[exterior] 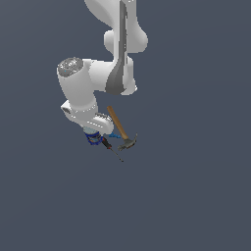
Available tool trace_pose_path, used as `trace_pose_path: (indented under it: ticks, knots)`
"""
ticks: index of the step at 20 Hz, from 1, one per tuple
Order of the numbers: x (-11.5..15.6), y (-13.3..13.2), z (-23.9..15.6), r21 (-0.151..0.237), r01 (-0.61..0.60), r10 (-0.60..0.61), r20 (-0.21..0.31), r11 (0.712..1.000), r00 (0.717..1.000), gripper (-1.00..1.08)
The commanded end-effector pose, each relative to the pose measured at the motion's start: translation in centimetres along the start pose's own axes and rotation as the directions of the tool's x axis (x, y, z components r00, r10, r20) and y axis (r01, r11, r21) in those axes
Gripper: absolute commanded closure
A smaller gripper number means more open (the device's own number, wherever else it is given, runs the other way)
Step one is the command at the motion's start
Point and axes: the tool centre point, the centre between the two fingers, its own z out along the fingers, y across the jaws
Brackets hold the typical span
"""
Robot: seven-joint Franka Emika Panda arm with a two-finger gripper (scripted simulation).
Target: Pick up a designated object from a clutter of objects.
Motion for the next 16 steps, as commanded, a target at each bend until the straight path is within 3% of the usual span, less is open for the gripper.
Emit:
trace_pose_path:
  ticks: [1, 16]
  knots:
    - [-1.0, -2.1, -2.3, -0.001, 0.0, 0.0, -0.005, 1.0, 1.0, 1.08]
    - [-7.6, -14.9, -15.7, -0.005, 0.0, 0.0, -0.007, 1.0, 1.0, 1.08]
